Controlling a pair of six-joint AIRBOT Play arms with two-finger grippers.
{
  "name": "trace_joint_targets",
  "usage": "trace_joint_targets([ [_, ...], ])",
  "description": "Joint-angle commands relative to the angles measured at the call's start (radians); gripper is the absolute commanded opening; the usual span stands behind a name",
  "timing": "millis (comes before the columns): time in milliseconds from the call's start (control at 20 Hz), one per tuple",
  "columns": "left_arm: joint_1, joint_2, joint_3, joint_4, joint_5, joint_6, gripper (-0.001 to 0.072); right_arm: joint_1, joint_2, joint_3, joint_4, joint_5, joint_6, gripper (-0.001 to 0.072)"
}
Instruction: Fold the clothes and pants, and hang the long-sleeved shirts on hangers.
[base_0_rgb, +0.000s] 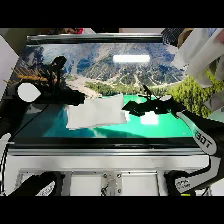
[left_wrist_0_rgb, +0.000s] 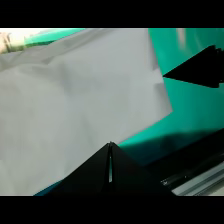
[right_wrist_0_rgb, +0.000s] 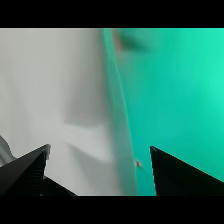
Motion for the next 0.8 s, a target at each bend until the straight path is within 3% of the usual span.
trace_joint_targets([
  [0,-0.007,0.002,-0.005,0.0,0.002,-0.002,0.0009,0.096,-0.084,0.084,0.064,0.004,-0.035,0.072],
  [250,-0.007,0.002,-0.005,-0.002,-0.004,-0.002,0.0008,0.2,-0.138,0.208,0.064,0.0,-0.036,0.0711],
  [300,-0.007,0.002,-0.005,-0.002,-0.005,-0.002,0.0008,0.209,-0.142,0.217,0.064,-0.006,-0.04,0.0597],
  [350,-0.007,0.002,-0.005,-0.003,-0.005,-0.002,0.0009,0.212,-0.142,0.221,0.064,-0.012,-0.063,0.0308],
  [400,-0.007,0.002,-0.005,-0.003,-0.005,-0.002,0.0008,0.21,-0.142,0.225,0.064,-0.011,-0.088,0.007],
  [450,-0.007,0.002,-0.005,-0.003,-0.005,-0.003,0.0008,0.206,-0.14,0.229,0.063,-0.011,-0.108,0.0011],
  [600,-0.007,0.002,-0.005,-0.003,-0.006,-0.003,0.0008,0.151,-0.096,0.25,-0.032,-0.012,-0.089,0.001],
  [750,-0.007,0.002,-0.005,-0.003,-0.006,-0.003,0.0008,-0.008,0.033,0.263,-0.333,-0.019,0.065,0.001],
])
